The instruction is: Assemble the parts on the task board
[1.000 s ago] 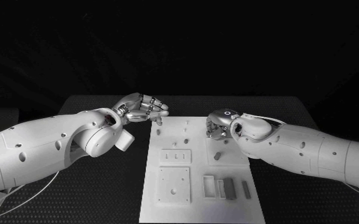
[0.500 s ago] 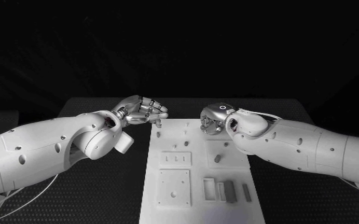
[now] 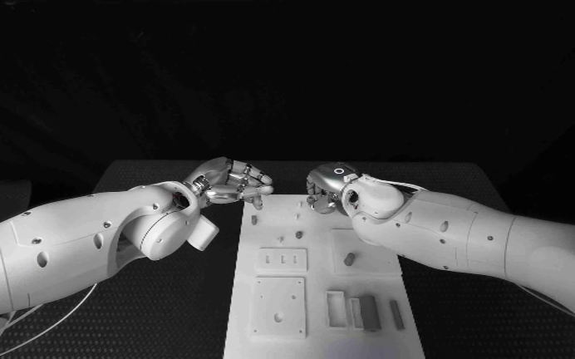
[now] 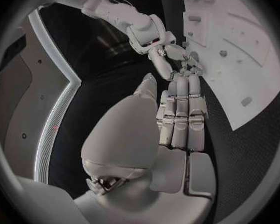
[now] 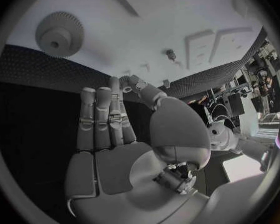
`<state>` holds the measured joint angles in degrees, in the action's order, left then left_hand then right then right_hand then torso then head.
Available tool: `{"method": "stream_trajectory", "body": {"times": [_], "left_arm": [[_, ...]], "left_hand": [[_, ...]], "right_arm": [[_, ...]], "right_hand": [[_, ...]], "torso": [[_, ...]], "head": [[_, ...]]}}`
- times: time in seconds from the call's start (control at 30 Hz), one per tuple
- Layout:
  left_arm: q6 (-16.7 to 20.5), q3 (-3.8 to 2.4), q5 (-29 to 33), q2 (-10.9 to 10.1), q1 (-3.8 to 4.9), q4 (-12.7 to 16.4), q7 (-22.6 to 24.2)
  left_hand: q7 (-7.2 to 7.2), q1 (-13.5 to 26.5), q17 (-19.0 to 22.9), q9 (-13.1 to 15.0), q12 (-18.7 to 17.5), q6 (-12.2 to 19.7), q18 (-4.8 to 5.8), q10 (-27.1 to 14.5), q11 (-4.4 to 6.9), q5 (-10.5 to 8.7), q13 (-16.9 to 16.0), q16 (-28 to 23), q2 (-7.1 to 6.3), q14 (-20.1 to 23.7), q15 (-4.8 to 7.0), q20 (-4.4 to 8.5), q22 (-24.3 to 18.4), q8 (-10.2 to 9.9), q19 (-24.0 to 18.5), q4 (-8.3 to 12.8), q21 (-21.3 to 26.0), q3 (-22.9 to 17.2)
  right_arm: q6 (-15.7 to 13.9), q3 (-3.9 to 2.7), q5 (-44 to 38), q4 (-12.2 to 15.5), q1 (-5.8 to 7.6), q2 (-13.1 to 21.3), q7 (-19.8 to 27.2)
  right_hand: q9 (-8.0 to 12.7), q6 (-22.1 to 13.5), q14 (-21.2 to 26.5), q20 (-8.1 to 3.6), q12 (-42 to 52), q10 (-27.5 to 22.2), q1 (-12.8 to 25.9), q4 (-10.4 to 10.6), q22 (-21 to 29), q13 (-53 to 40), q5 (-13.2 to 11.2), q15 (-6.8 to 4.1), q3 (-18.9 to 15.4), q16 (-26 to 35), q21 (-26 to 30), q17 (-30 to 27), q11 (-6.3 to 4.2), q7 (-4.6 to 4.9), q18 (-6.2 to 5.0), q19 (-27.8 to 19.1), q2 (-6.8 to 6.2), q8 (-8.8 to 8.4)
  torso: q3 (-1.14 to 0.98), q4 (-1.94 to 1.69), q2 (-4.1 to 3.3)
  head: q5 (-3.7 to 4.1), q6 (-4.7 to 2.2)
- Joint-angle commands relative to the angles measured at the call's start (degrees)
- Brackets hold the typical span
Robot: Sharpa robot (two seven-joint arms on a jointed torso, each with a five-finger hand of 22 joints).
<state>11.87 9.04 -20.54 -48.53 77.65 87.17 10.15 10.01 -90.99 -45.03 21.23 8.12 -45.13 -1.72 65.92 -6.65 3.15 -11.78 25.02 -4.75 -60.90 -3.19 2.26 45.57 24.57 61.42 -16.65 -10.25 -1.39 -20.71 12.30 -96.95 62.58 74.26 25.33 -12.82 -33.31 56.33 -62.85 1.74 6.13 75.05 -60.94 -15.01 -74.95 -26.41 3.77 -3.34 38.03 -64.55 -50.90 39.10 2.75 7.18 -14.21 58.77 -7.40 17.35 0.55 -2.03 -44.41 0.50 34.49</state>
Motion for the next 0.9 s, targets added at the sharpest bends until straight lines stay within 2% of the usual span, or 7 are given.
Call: {"method": "stream_trajectory", "body": {"times": [0.03, 0.17, 0.37, 0.5, 0.73, 0.9], "left_arm": [[-0.5, -0.05, 0.3, 0.1, 0.14, 0.1, 0.6], [-0.5, -0.06, 0.3, 0.1, 0.14, 0.1, 0.6], [-0.5, -0.06, 0.3, 0.1, 0.15, 0.4, 0.6], [-0.5, -0.06, 0.3, 0.0, 0.16, 0.6, 0.5], [-0.5, -0.07, 0.3, 0.0, 0.16, 0.6, 0.5], [-0.5, -0.07, 0.3, -0.1, 0.16, 0.6, 0.5]], "left_hand": [[0.27, 0.4, -0.1, 0.1, -0.3, -0.3, -1.11, 0.1, -0.3, -0.24, -0.1, -0.3, 0.22, 0.5, 0.07, 0.33, 0.1, -0.2, 0.1, 0.0, 0.4, -0.3], [0.29, 0.3, -0.1, 0.1, -0.3, -0.3, -1.11, 0.1, -0.31, -0.24, -0.1, -0.3, 0.19, 0.5, 0.06, 0.33, 0.1, -0.2, 0.1, 0.0, 0.4, -0.4], [0.21, -0.6, -0.3, 0.2, -0.5, -0.4, -1.12, 0.2, -0.28, -0.25, -0.3, -0.4, -0.2, 0.5, 0.06, 0.33, 0.2, -0.2, 0.1, 0.1, 0.5, -0.4], [0.18, -0.7, -0.3, 0.2, -0.6, -0.5, -1.11, 0.3, -0.27, -0.25, -0.4, -0.5, -0.22, 0.5, 0.06, 0.32, 0.3, -0.2, 0.1, 0.1, 0.6, -0.4], [0.18, -0.7, -0.4, 0.2, -0.6, -0.5, -1.09, 0.3, -0.28, -0.26, -0.4, -0.5, -0.22, 0.5, 0.05, 0.3, 0.3, -0.3, 0.1, 0.1, 0.6, -0.4], [0.19, -0.7, -0.4, 0.2, -0.6, -0.5, -1.08, 0.3, -0.29, -0.26, -0.4, -0.5, -0.19, 0.5, 0.03, 0.29, 0.3, -0.3, 0.1, 0.0, 0.6, -0.4]], "right_arm": [[-2.3, 0.04, -2.5, -1.1, -0.45, -1.0, -0.7], [-2.9, 0.04, -3.1, -2.0, -0.94, -2.3, -0.8], [-3.9, 0.06, -3.9, -3.0, -1.29, -3.7, -1.4], [-4.0, 0.08, -4.1, -3.7, -1.55, -4.2, -1.4], [-3.8, 0.08, -4.2, -4.2, -1.65, -4.8, -1.5], [-3.7, 0.09, -4.6, -4.0, -1.66, -4.7, -2.1]], "right_hand": [[-0.1, 0.5, -0.4, -0.09, 0.3, 0.4, 0.0, 0.2, -0.9, 0.1, 0.1, 0.0, 0.2, -0.2, -0.2, -0.1, -0.06, 0.03, -0.79, 0.4, -0.22, -0.37], [-0.1, 0.5, -0.5, -0.13, 0.3, 0.4, 0.0, 0.2, -0.9, 0.1, 0.1, -0.01, 0.2, -0.2, -0.3, -0.1, -0.06, 0.04, -0.79, 0.4, -0.33, -0.39], [-0.1, 0.4, -0.5, -0.19, 0.2, 0.3, -0.2, 0.1, -0.9, 0.1, 0.1, 0.0, 0.3, -0.1, -0.2, -0.1, -0.05, 0.05, -0.79, 0.5, -0.27, -0.43], [-0.1, 0.4, -0.5, -0.2, 0.2, 0.3, -0.2, 0.1, -0.9, 0.1, 0.1, 0.0, 0.3, -0.1, -0.2, -0.1, -0.04, 0.06, -0.79, 0.5, -0.29, -0.44], [-0.1, 0.4, -0.6, -0.22, 0.2, 0.3, -0.2, 0.0, -0.9, 0.2, 0.1, 0.01, 0.3, -0.1, -0.2, -0.2, -0.03, 0.06, -0.79, 0.5, -0.32, -0.46], [-0.1, 0.4, -0.6, -0.23, 0.2, 0.3, -0.2, 0.0, -0.9, 0.2, 0.1, 0.01, 0.3, -0.1, -0.2, -0.2, -0.03, 0.07, -0.79, 0.5, -0.32, -0.48]], "torso": [[-0.04, -0.19, -0.11], [0.04, -0.5, -0.24], [0.14, -0.66, -0.44], [0.17, -0.73, -0.46], [0.18, -0.57, -0.45], [0.19, -0.53, -0.45]], "head": [[-0.03, -0.16], [0.15, -0.32], [0.09, -0.55], [0.03, -0.45], [-0.53, -0.46], [-0.46, -0.26]]}}
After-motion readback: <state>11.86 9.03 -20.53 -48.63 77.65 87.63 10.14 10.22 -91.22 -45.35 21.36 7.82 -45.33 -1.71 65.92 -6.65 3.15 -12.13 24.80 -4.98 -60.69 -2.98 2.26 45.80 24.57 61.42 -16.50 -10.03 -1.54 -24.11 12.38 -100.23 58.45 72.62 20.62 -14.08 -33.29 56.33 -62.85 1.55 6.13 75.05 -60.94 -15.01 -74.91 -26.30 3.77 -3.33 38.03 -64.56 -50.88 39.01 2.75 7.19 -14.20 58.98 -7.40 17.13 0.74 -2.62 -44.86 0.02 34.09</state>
